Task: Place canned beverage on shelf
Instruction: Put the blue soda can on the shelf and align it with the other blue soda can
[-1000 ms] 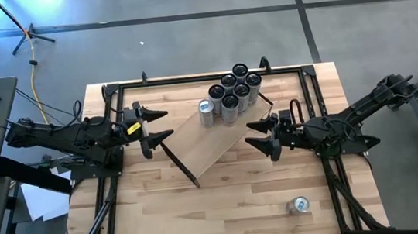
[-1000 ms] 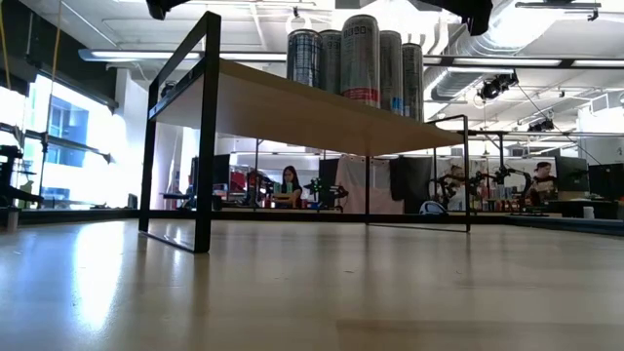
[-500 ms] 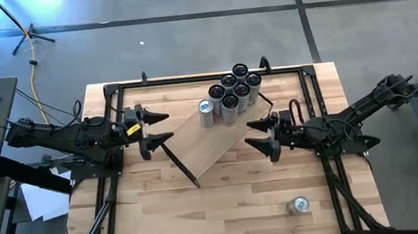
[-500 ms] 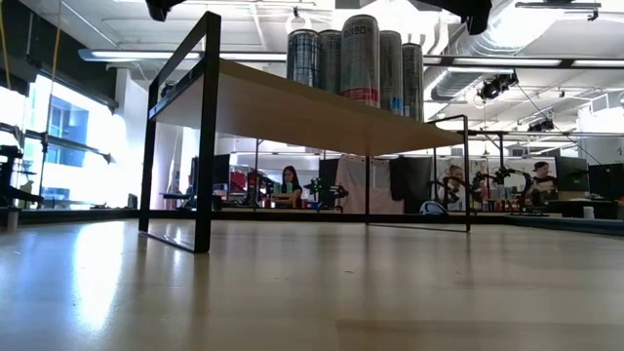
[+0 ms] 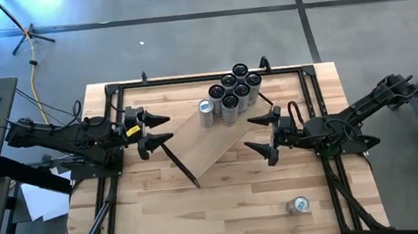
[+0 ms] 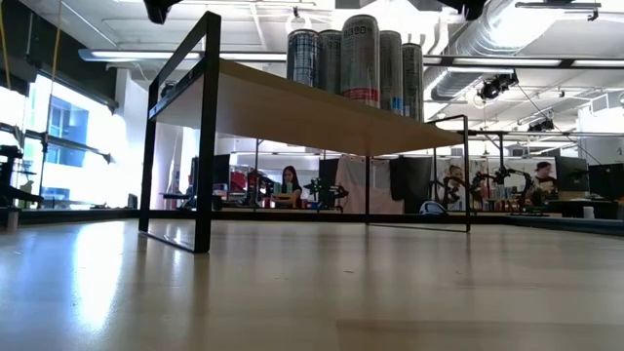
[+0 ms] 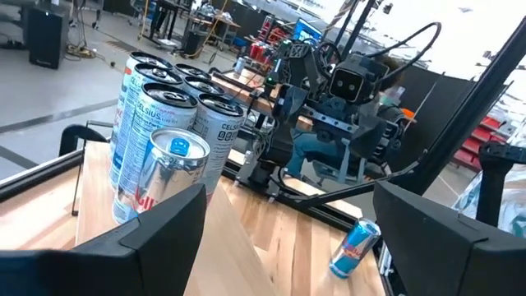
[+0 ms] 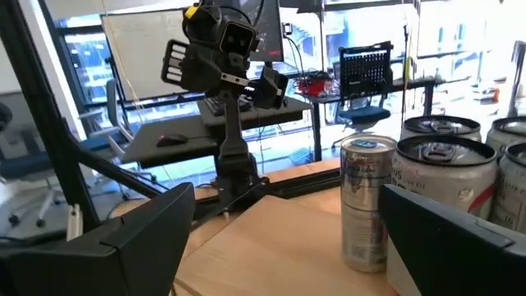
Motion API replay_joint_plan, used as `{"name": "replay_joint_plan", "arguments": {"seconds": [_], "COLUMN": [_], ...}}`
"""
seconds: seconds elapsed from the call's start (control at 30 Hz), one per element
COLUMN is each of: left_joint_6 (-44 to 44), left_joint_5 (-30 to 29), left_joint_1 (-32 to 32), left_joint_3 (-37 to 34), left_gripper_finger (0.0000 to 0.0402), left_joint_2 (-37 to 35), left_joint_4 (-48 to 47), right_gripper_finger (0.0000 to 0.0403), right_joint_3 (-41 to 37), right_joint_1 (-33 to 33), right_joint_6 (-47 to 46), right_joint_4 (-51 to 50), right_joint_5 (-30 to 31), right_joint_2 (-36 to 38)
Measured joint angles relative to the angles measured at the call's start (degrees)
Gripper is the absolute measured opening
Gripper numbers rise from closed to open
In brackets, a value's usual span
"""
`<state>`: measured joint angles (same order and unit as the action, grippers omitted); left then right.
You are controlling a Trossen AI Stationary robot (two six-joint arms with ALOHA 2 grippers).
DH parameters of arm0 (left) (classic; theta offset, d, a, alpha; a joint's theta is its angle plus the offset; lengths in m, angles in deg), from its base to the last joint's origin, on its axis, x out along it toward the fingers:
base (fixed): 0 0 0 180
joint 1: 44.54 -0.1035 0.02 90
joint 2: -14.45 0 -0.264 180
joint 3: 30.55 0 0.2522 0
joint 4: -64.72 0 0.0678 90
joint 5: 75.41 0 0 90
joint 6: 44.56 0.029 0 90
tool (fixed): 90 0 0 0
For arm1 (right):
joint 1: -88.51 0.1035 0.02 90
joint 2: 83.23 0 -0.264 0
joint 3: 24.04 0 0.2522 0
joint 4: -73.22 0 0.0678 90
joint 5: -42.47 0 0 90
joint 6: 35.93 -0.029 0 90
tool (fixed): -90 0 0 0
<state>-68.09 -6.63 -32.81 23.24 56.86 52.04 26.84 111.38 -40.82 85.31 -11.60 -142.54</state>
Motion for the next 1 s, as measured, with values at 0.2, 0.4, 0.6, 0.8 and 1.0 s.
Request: {"name": "replay_joint_plan", "arguments": {"seconds": [0.2,0.4,0.6,0.8,1.0], "left_joint_6": [3.1,5.69,5.71,5.68,5.71], "left_joint_5": [0.01,0.0,0.01,0.01,0.02], "left_joint_1": [0.0,0.0,0.0,0.0,-0.02], "left_joint_3": [0.0,0.0,0.0,0.0,0.0], "left_gripper_finger": [0.0321,0.0321,0.0321,0.0321,0.0321], "left_joint_2": [0.0,0.0,0.0,0.0,0.0], "left_joint_4": [0.0,0.0,0.0,0.0,0.0], "right_gripper_finger": [0.0372,0.0372,0.0371,0.0371,0.0371], "right_joint_3": [0.0,0.0,0.0,0.0,0.15], "right_joint_1": [0.0,0.0,-0.02,0.0,0.0], "right_joint_6": [-4.11,-4.1,-5.33,-5.96,-4.67], "right_joint_4": [0.02,0.02,0.02,2.66,12.45], "right_joint_5": [-0.02,-0.04,-0.09,-0.11,0.49], "right_joint_2": [0.0,0.0,0.0,0.0,0.0]}}
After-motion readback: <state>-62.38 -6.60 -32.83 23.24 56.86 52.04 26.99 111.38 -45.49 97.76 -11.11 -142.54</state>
